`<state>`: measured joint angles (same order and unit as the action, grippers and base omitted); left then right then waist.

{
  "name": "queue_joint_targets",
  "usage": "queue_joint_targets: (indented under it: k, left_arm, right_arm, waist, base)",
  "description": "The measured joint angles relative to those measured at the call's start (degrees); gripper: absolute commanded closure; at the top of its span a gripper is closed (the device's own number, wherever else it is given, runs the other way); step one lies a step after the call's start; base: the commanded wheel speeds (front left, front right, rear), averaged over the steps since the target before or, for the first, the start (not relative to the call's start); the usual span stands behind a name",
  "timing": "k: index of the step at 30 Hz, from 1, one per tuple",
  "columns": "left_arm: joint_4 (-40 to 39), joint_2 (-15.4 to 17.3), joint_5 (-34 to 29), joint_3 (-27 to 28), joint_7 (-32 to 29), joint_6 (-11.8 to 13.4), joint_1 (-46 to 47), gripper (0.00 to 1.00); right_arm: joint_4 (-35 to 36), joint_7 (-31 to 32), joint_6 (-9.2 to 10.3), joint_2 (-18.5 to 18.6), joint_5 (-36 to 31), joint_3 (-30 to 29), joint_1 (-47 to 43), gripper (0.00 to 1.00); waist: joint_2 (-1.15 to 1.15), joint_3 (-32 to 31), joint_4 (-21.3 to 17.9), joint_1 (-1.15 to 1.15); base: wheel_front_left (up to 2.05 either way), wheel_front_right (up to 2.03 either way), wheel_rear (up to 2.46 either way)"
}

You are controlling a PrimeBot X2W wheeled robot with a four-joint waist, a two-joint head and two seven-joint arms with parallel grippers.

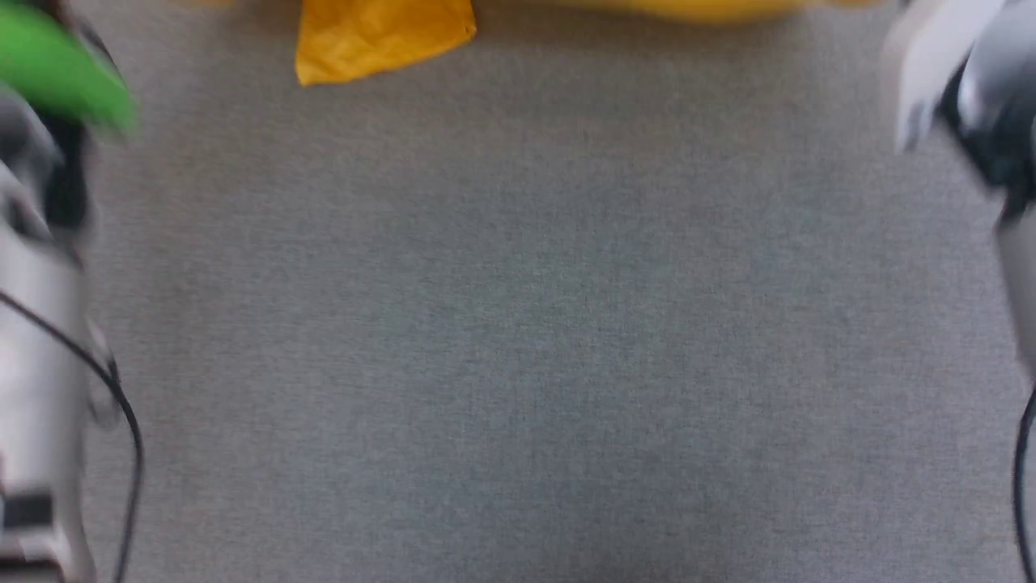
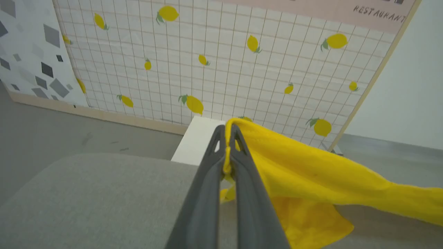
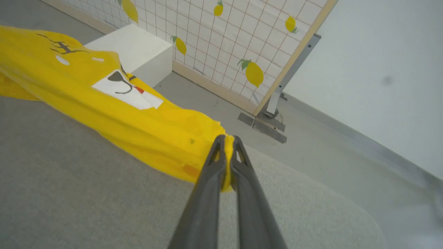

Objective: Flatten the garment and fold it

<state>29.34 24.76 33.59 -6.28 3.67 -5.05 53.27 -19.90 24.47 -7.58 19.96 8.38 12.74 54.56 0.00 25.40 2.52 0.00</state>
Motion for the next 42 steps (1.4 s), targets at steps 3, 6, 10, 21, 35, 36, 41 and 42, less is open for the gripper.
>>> queue_joint_targets:
  k: [3, 6, 10, 21, 35, 36, 41, 42]
  left_arm:
    - [-2.3, 0.1, 1.0, -2.0, -4.5, -0.3, -12.0, 1.00]
    - [-7.1, -0.1, 3.1, -2.8, -8.5, -0.1, -24.0, 1.00]
    - [-14.2, -0.1, 4.9, -3.2, -12.0, 2.3, -37.8, 1.00]
    - [-26.6, -1.2, 7.9, -4.2, -17.1, 8.7, -60.3, 1.00]
    - [-27.3, -3.6, -2.4, -4.4, 0.7, 14.9, -67.7, 1.00]
    - [-27.3, -3.8, -4.6, -4.6, 3.7, 15.7, -67.1, 1.00]
    - [-27.2, -5.4, -10.1, -5.6, 10.1, 16.4, -62.0, 1.00]
    - [-27.2, -5.6, -10.8, -5.7, 10.3, 16.4, -61.0, 1.00]
  right_arm:
    - [4.1, 2.6, 0.00, 0.7, 3.8, -0.8, -10.0, 1.00]
    - [9.4, 4.6, 0.00, 1.1, 5.5, -3.2, -20.4, 1.00]
    - [16.1, 6.6, 0.00, -1.0, 5.8, -7.0, -34.7, 1.00]
    - [24.8, 8.1, 0.00, -12.7, 1.9, -16.2, -58.8, 1.00]
    - [27.3, -4.5, 0.00, -17.0, 1.6, -21.3, -68.7, 1.00]
    - [26.9, -7.9, 0.00, -17.0, 1.6, -20.8, -68.6, 1.00]
    - [24.5, -20.0, 0.00, -17.0, 1.2, -17.7, -67.2, 1.00]
    - [24.2, -21.3, 0.00, -17.0, 1.2, -17.5, -66.8, 1.00]
  waist:
    - [0.00, -2.9, 0.5, -0.01]
    - [0.00, -5.6, 1.1, -0.01]
    - [0.00, -9.0, 1.8, -0.01]
    - [0.00, -14.2, 2.9, -0.01]
    - [0.00, -15.4, 2.1, -0.01]
    - [0.00, -15.4, 2.1, -0.01]
    - [0.00, -15.3, 2.2, -0.01]
    - [0.00, -15.4, 2.2, -0.01]
  base:
    - [0.00, 0.00, 0.00]
    - [0.00, 0.00, 0.00]
    - [0.00, 0.00, 0.00]
    - [0.00, 0.00, 0.00]
    - [0.00, 0.00, 0.00]
    - [0.00, 0.00, 0.00]
    - [0.00, 0.00, 0.00]
    - [0.00, 0.00, 0.00]
